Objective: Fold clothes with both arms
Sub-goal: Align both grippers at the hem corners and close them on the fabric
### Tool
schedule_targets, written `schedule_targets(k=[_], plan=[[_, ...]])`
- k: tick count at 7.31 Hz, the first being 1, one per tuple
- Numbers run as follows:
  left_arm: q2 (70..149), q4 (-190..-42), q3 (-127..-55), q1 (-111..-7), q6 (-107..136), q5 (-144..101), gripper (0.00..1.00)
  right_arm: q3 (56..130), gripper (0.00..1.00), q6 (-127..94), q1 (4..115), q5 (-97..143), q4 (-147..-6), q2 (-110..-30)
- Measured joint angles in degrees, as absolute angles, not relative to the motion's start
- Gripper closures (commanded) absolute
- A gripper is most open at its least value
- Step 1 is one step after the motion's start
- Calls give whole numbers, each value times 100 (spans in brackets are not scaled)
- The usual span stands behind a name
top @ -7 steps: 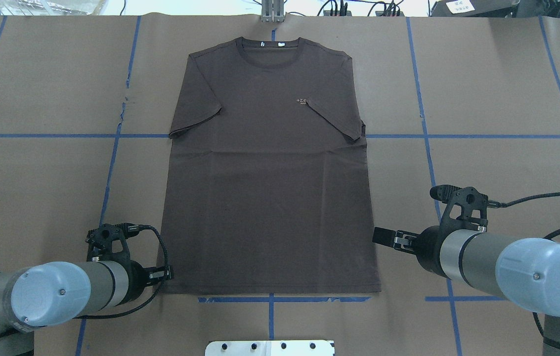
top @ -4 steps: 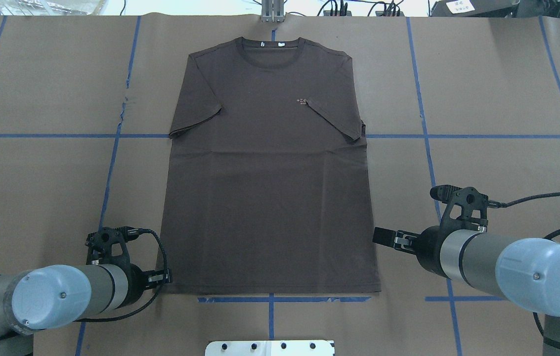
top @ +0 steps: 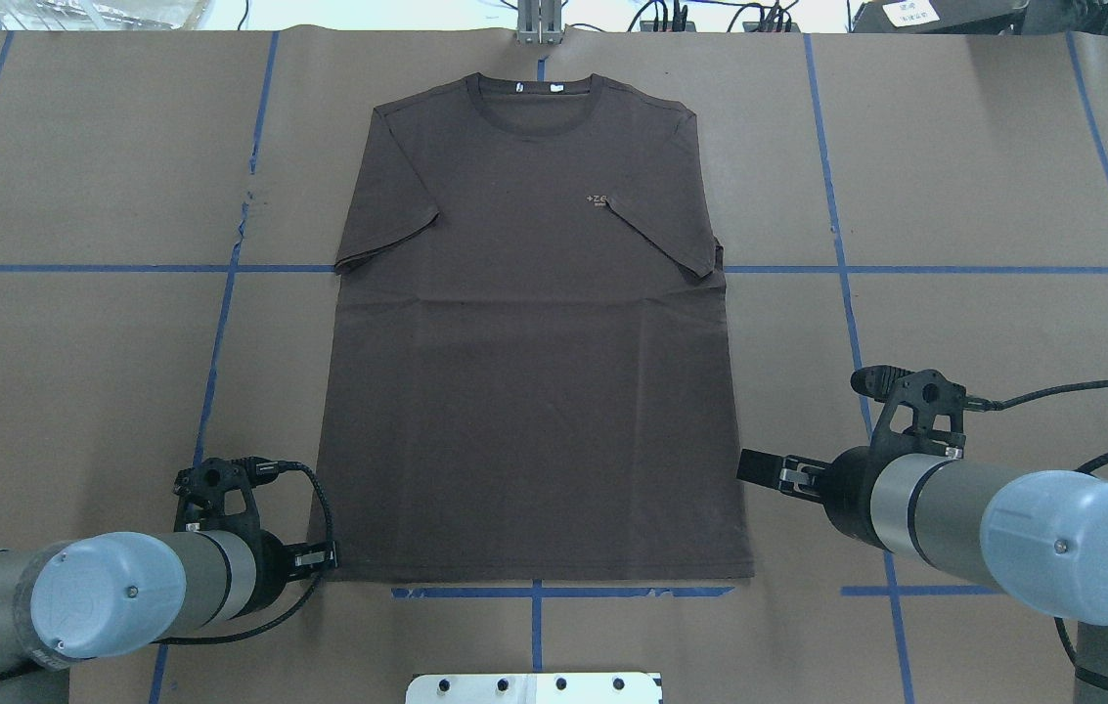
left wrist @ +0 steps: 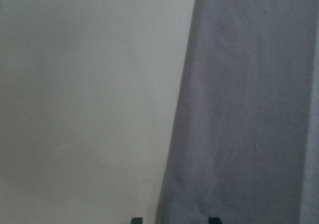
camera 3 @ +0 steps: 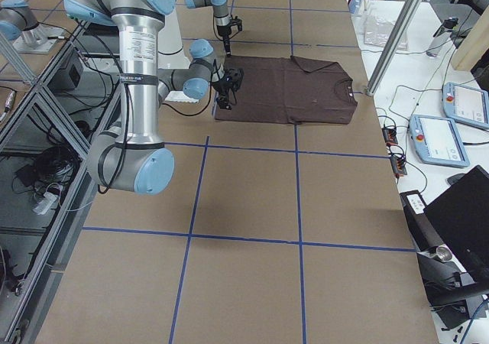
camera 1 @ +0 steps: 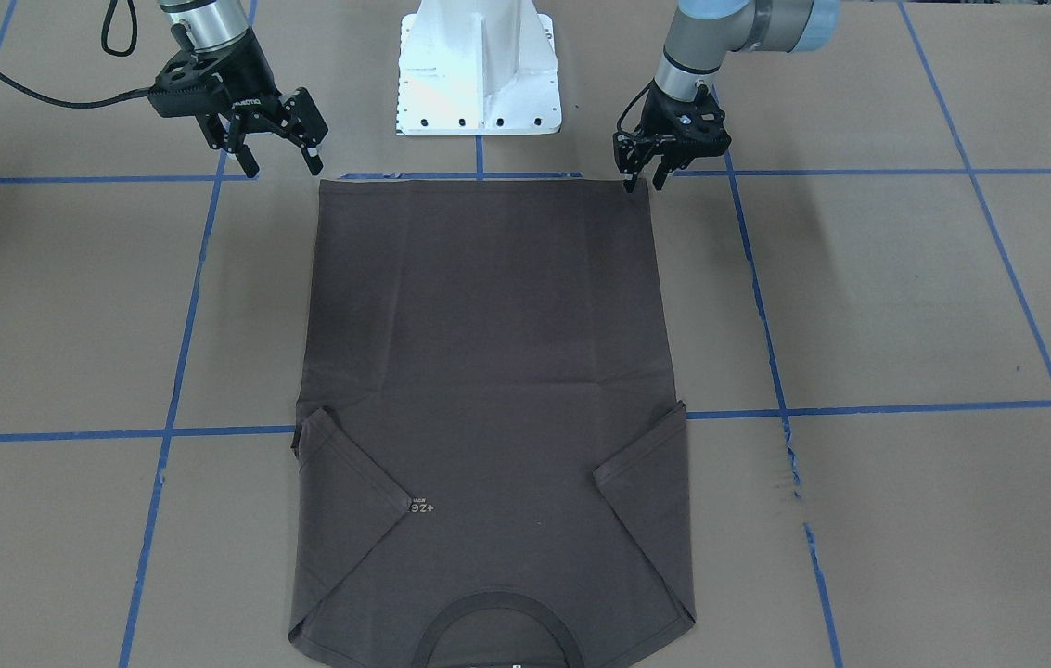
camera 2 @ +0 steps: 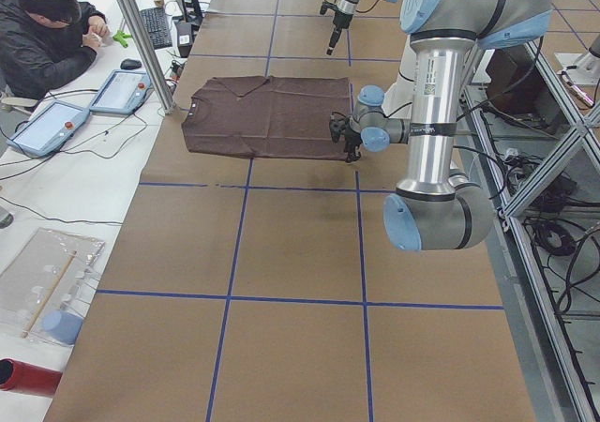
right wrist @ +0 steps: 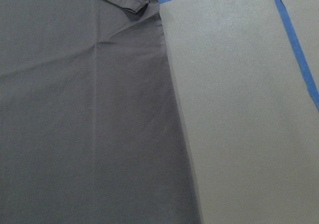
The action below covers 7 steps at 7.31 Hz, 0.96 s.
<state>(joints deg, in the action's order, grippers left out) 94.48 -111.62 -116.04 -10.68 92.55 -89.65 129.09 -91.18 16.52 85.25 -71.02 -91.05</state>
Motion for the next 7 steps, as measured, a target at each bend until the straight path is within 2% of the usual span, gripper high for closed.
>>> schedule_targets(k=[2,3,4,5,7], plan=[[9462,-11162,-11580,-1031,9255,-8967,54,12898,0,-9115,1652,8525,-7102,-9105],[9469,-11162,-11564,-1021,9255,-8970,67,12896,0,-9114,1652,8525,-7102,-9105],[9477,-11162,-11555,-1016,9255,-8972,88,12894,0,-9112,1652,8525,-7102,-9104],[9486,-11162,-11552,-1013,9255,-8975,100,12894,0,-9109,1652,8527,-7102,-9101],[9491,-11162,-11551,-1011,9255,-8976,100,12891,0,-9106,1647,8533,-7102,-9097]])
